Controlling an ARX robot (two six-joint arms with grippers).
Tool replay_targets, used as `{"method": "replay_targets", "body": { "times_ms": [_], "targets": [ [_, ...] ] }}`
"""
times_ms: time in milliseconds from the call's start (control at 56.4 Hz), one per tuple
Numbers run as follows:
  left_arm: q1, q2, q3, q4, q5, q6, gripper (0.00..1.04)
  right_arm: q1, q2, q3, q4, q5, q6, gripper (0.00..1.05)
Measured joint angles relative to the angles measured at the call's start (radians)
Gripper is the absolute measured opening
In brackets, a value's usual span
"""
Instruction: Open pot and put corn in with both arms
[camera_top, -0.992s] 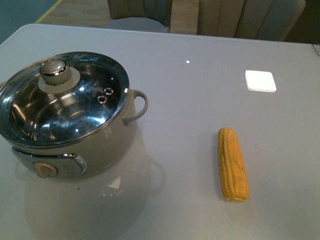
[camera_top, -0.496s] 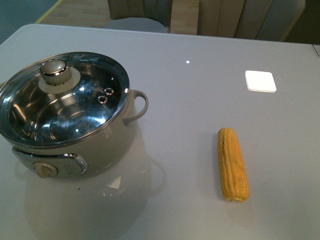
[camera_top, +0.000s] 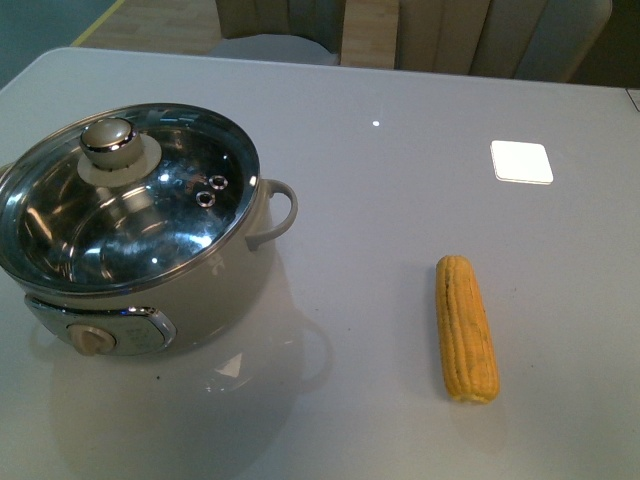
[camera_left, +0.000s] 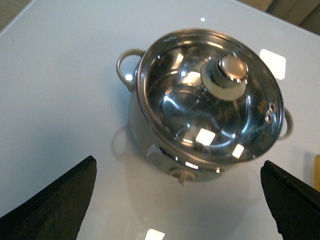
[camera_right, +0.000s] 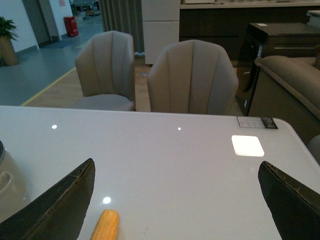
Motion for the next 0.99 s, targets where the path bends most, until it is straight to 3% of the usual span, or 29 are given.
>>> {"method": "replay_targets", "body": {
  "times_ms": [266,549,992],
  "targets": [
    [-0.009,0.386,0.141,0.304,0.024,0.029,0.98,0.0,0.0,0.0,0.0,0.0,0.0,0.96],
    [-0.097,0.854,0.274,0.647,0.014,0.178,0.98,0.0,0.0,0.0,0.0,0.0,0.0,0.96],
    [-0.195,1.11,0.316,0.811,-0.047,0.236,0.98,0.0,0.0,0.0,0.0,0.0,0.0,0.96]
  ]
}}
